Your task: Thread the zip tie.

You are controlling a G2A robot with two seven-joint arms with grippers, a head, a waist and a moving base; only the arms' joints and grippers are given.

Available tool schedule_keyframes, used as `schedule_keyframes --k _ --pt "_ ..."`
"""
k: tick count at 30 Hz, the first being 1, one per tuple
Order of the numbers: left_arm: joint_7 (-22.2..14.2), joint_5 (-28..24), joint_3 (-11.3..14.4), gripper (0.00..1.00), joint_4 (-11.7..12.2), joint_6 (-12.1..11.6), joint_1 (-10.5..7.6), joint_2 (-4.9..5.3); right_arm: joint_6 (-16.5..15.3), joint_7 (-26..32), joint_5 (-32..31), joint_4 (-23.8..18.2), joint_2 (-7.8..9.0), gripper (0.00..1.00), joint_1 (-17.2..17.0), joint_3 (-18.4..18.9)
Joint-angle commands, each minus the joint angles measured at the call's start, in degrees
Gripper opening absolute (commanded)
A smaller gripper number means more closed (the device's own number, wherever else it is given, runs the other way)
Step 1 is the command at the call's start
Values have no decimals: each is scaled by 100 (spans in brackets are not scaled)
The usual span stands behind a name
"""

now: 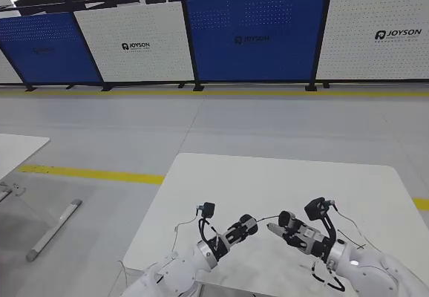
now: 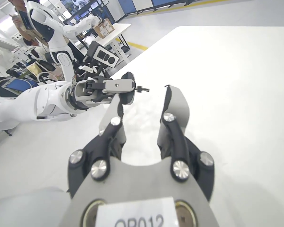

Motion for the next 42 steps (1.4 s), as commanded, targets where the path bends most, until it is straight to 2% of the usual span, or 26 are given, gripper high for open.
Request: schedule_keyframes --k 1,5,6,8,9,23,24,25,27,30,37,39,40,42 --pt "-9 17 0 0 2 6 2 -6 0 -18 -8 -14 6 47 -18 36" --pt "-38 59 1 0 1 4 10 -16 0 -47 -8 -50 20 41 -66 102" --pt "-45 70 1 0 -1 2 11 -18 0 -50 -11 -58 22 35 -75 114" --pt "-39 72 -6 0 -9 -20 18 -24 0 -62 -20 -66 26 15 -94 135" --pt "-34 70 -13 0 -12 -29 21 -26 0 -65 -23 -68 26 0 -99 141" --pt "-76 122 -43 0 -12 -102 38 -60 0 57 9 -94 13 0 -125 198" --pt "-73 130 -45 0 -16 -100 34 -64 0 137 47 -89 14 5 -114 200" --pt "-61 139 -49 0 -21 -102 31 -67 0 177 65 -81 13 18 -106 195" --pt "-38 158 -52 0 -27 -102 33 -74 0 217 90 -67 9 31 -88 186" --pt "-51 195 -36 0 -38 -89 32 -83 0 203 103 -61 4 31 -76 193" --pt "-83 228 -41 0 -31 -69 25 -101 0 140 71 -138 22 21 -154 318" --pt "-90 235 -45 0 -30 -71 26 -105 0 138 64 -150 23 14 -166 336" --pt "-93 237 -47 0 -31 -73 27 -107 0 137 62 -153 22 0 -170 342" --pt "-99 239 -54 0 -34 -83 33 -111 0 141 54 -152 18 0 -171 349"
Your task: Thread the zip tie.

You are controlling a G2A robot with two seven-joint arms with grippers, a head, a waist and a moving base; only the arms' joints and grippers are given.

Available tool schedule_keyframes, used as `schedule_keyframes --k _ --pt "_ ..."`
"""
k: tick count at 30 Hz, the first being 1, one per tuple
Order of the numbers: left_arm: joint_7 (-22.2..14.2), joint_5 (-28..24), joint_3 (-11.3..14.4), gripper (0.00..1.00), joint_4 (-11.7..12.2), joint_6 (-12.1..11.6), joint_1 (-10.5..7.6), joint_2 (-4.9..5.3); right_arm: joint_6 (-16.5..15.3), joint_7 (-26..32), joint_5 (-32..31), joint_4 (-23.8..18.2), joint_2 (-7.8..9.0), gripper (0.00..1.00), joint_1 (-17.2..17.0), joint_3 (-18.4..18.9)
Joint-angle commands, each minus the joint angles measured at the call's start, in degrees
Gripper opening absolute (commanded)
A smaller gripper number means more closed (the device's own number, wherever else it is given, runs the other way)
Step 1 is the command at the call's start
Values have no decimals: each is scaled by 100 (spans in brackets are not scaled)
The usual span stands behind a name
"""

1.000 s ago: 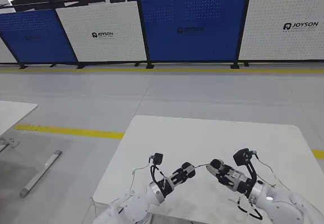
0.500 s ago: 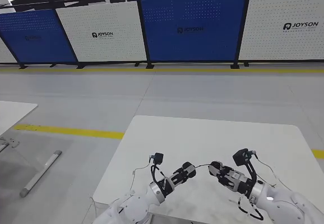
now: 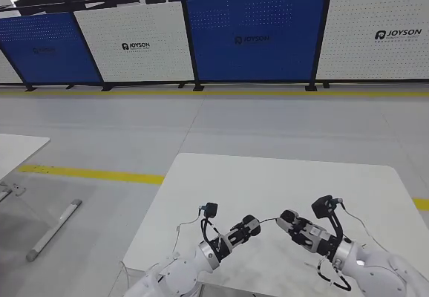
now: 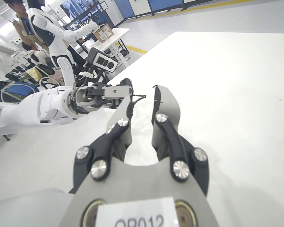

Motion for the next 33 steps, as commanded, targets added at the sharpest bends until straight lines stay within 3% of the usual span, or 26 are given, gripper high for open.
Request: schedule_keyframes --k 1,17,22,24,27,33 --pt "-10 6 -6 0 -2 -12 5 -3 0 5 -6 4 -5 0 2 2" --pt "-187 92 51 0 24 -247 -70 -44 0 331 68 9 -69 0 173 -125" --pt "-152 39 24 0 61 -176 -76 -56 0 298 92 71 -82 0 221 -161" --pt "-143 62 19 15 61 -120 -78 -61 0 250 65 80 -79 0 205 -147" --pt "-90 117 12 26 71 -59 -73 -67 0 207 1 80 -73 0 171 -128" --pt "-70 193 68 24 86 20 -90 -92 0 150 -98 68 -76 0 124 -123"
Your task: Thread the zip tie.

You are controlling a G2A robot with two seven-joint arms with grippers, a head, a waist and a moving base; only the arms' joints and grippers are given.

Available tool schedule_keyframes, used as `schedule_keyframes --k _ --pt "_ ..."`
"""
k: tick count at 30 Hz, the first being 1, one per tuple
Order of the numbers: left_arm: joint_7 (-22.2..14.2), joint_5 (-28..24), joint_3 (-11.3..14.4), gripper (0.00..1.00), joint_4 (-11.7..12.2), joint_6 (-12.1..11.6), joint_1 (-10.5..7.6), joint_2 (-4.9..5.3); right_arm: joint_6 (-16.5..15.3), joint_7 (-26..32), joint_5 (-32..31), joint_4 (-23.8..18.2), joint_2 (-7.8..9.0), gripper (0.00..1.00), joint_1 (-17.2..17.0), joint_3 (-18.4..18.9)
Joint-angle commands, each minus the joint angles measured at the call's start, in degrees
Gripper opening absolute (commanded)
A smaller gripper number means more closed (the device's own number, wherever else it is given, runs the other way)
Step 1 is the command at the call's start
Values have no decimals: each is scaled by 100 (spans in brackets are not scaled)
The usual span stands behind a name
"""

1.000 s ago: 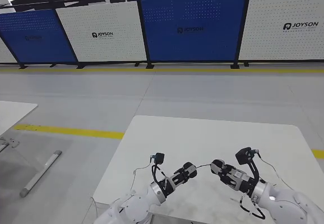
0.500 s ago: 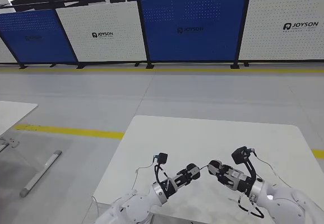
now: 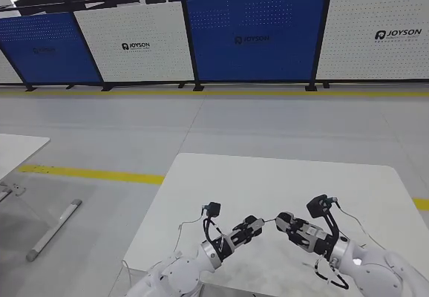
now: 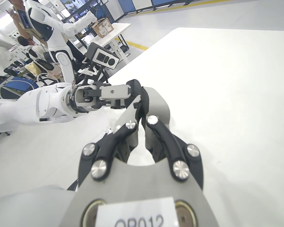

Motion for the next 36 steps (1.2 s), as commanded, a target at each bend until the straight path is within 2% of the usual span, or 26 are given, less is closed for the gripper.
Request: schedule_keyframes --k 1,4,6,20,36 --pt "1 16 28 23 7 22 -16 -11 0 -7 -25 -2 -5 0 -4 -7" --pt "6 28 53 14 30 51 -45 -26 0 -28 -46 -8 -10 0 -12 -4" --pt "16 33 57 0 42 63 -53 -33 0 -40 -72 -11 -10 0 -25 9" --pt "0 105 54 0 68 134 -77 -64 0 -5 -156 -112 -5 0 -137 136" --pt "-37 177 107 0 68 91 -122 -108 0 322 -165 -27 -89 0 58 5"
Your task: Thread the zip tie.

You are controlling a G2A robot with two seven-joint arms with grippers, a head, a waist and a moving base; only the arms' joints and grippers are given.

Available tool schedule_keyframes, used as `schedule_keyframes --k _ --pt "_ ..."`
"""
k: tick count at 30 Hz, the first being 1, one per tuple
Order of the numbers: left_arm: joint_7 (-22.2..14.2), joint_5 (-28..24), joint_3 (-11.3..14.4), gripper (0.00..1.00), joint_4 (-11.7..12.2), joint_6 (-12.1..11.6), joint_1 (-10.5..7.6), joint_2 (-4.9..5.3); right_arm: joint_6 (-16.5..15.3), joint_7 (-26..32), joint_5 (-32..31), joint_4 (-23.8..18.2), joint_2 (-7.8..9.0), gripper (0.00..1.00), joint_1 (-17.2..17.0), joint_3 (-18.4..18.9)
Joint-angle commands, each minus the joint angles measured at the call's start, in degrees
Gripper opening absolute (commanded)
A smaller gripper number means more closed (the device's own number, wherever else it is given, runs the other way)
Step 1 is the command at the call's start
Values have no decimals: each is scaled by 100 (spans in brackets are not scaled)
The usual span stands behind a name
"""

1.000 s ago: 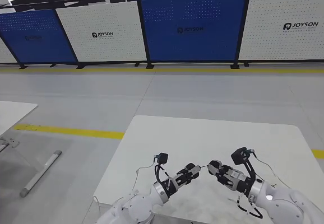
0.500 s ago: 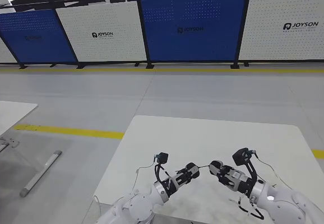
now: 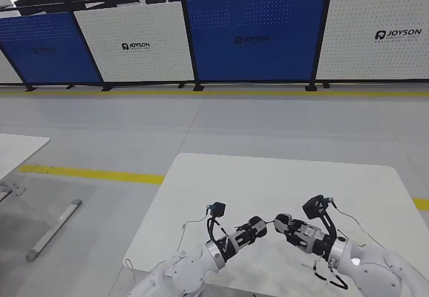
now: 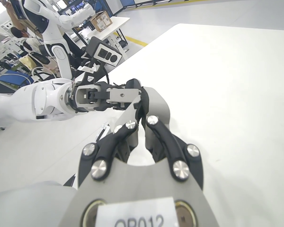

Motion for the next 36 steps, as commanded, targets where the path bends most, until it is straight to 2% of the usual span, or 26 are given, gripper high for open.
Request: schedule_keyframes --k 1,13,14,15,16,17,19,20,26,31,34,36 --pt "-1 1 9 0 0 -1 -10 -7 0 33 -6 27 -16 0 34 -26" --pt "-19 23 12 0 -9 -23 -6 -29 0 84 91 143 -102 0 124 -123" --pt "-17 22 9 0 -8 -17 -4 -30 0 84 103 142 -104 7 124 -123" --pt "-15 23 6 0 -10 -9 -1 -32 0 86 109 137 -106 29 123 -122" --pt "-8 16 3 0 -9 1 3 -34 0 80 115 132 -106 57 118 -119" --pt "0 2 -2 0 -10 10 6 -36 0 73 116 126 -106 80 109 -113" --pt "4 -14 -9 0 -13 16 12 -39 0 45 104 106 -101 87 80 -93" --pt "7 -28 -13 0 -15 19 17 -40 0 32 99 100 -98 98 63 -82" --pt "103 -165 -71 0 -37 82 56 -52 0 -39 46 46 -68 100 -77 5" --pt "195 -492 -180 0 -100 21 143 -59 0 -145 17 43 -30 100 -236 148" --pt "123 -581 -274 0 -172 -36 219 -41 0 -200 227 -86 -6 100 -362 235" --pt "28 -451 -308 0 -232 -67 266 -22 0 -143 394 -212 15 100 -374 267"
